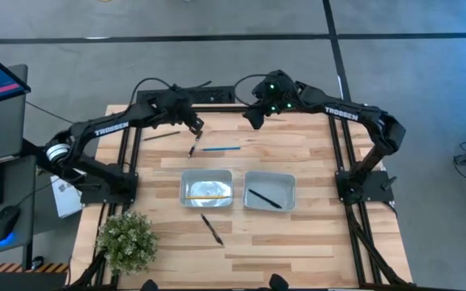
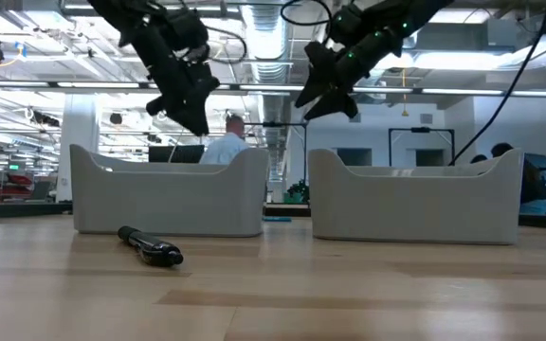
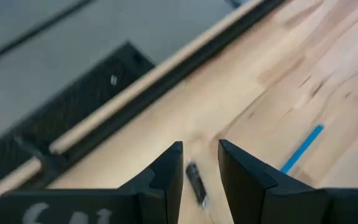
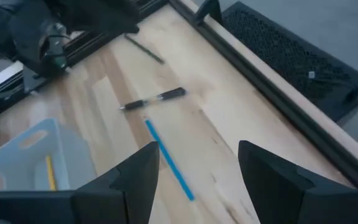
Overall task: Sort pens & pencils
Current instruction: Put the top black pen into the right gray bin
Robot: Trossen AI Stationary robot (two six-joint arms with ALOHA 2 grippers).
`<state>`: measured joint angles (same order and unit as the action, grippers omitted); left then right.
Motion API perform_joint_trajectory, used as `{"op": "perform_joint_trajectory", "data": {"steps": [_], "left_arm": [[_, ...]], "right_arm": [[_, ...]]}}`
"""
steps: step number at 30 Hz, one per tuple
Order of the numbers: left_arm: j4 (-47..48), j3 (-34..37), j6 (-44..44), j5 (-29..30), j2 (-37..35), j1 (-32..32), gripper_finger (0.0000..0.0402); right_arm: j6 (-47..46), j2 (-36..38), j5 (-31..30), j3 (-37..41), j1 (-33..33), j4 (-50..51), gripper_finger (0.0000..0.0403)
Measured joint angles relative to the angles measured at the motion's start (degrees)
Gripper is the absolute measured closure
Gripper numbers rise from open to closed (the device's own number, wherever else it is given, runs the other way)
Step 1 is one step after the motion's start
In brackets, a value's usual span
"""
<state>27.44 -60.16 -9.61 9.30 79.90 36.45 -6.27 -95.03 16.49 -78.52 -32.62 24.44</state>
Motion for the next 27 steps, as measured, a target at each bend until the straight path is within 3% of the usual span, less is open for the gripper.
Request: {"op": "perform_joint_trajectory", "data": {"steps": [12,21,27], "left_arm": [[13.11,-4.61,-5.86,0.27,13.19,-0.02,0.0308],[12.34,-4.61,-11.77,-2.63,14.03,-0.47,0.0308],[11.27,-4.63,-8.41,-2.91,14.03,-1.57,0.0308]], "right_arm": [[-0.42,-0.49,0.0,-0.02,1.11,-4.89,0.0163],[-2.27,-0.49,-0.02,-0.07,1.09,-7.77,0.0163],[-2.25,-0.49,0.0,-0.07,0.62,-7.79,0.0163]]}}
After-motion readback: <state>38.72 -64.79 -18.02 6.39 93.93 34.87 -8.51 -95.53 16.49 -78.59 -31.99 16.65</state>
